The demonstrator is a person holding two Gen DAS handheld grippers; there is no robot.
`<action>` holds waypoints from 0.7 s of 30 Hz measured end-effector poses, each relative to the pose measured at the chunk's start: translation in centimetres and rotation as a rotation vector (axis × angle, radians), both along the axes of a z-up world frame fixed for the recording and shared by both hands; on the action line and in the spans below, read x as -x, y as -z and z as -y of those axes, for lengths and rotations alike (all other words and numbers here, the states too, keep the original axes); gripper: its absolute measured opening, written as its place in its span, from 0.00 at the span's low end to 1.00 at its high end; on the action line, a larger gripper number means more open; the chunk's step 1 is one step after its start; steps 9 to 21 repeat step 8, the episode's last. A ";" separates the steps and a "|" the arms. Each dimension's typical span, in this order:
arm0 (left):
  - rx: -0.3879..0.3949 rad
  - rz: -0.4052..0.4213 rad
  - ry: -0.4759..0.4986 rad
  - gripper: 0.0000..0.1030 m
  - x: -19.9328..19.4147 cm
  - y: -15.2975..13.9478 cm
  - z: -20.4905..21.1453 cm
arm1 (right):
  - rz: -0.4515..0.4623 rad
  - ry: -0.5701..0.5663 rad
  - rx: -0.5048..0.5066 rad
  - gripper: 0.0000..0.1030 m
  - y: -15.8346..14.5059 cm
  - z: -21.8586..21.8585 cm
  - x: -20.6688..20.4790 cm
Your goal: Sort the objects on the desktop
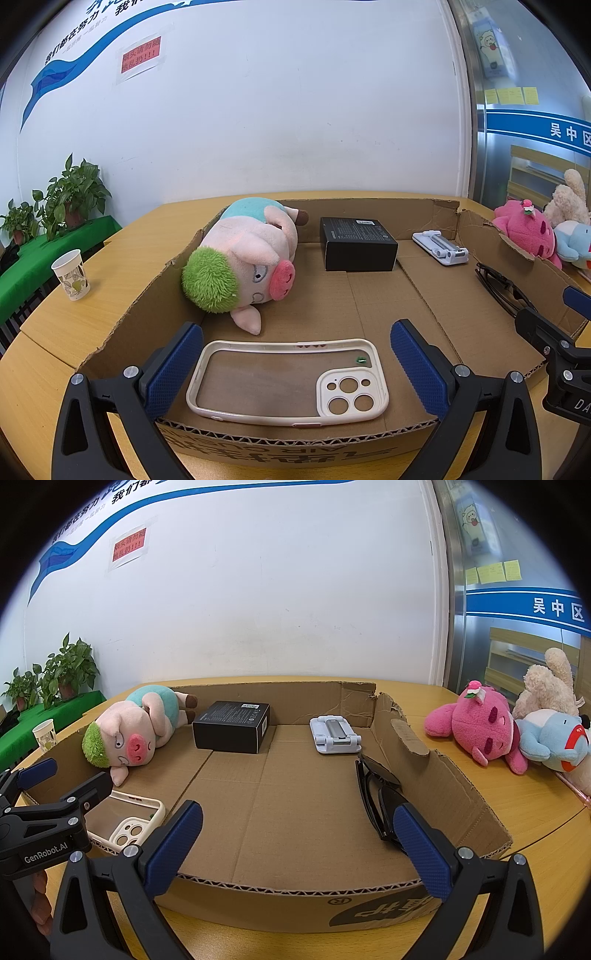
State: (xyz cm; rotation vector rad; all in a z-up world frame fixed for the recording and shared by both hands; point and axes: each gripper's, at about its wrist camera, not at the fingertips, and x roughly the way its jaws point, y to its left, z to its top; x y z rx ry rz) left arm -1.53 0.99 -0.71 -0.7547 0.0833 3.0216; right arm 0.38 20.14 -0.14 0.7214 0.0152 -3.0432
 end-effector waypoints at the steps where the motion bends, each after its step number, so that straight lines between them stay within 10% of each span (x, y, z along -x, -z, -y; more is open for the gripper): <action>1: 0.000 0.000 0.000 1.00 0.0 0.0 0.0 | 0.000 0.000 0.000 1.00 0.0 0.0 0.0; 21: 0.000 0.000 -0.003 1.00 0.0 0.0 0.0 | 0.000 0.000 0.000 1.00 0.0 0.0 0.0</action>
